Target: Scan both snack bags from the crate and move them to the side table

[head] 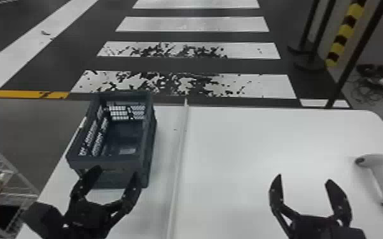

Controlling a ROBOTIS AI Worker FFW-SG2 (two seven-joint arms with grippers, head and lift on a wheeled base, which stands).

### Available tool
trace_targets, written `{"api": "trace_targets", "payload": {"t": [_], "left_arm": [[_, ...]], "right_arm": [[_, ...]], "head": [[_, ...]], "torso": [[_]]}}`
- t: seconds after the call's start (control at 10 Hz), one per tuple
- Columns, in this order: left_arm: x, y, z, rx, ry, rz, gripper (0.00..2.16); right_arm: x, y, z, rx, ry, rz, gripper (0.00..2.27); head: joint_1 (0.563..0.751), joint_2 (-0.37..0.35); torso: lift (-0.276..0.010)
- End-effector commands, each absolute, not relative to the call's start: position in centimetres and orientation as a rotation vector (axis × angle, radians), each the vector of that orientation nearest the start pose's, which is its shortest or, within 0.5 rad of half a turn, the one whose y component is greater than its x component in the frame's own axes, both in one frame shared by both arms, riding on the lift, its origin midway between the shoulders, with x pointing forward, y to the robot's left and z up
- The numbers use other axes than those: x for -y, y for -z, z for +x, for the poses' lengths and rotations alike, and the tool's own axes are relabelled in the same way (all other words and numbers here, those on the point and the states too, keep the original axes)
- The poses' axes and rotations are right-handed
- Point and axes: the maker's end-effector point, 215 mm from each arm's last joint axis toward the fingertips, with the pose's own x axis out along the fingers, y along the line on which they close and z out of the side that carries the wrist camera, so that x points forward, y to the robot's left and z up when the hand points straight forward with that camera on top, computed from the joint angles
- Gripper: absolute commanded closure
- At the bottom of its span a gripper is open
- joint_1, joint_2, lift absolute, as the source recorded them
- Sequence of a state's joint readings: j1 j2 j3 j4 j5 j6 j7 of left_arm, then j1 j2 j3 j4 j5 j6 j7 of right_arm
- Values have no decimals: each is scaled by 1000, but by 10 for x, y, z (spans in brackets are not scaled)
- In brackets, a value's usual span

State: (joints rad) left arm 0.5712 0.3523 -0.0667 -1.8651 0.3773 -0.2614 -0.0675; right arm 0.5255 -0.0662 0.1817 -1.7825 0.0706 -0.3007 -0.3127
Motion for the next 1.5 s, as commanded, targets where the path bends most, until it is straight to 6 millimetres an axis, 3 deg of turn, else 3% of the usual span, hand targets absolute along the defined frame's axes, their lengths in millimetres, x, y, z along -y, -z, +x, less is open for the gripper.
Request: {"api": "trace_targets", "payload": {"t": [0.0,0.7,1.4], "left_arm": [[-246,387,407,-51,197,-104,73],[-248,373,410,-12,194,-99,73],[-248,376,407,-11,182,-112,73]], "right_arm": [[194,400,409,-8,97,-36,53],[187,394,404,6,89,-35,53],[183,382,398,41,86,-21,53]], "head": [[695,66],[695,73],[695,91]], "torso": [[-99],[-99],[-99]]}}
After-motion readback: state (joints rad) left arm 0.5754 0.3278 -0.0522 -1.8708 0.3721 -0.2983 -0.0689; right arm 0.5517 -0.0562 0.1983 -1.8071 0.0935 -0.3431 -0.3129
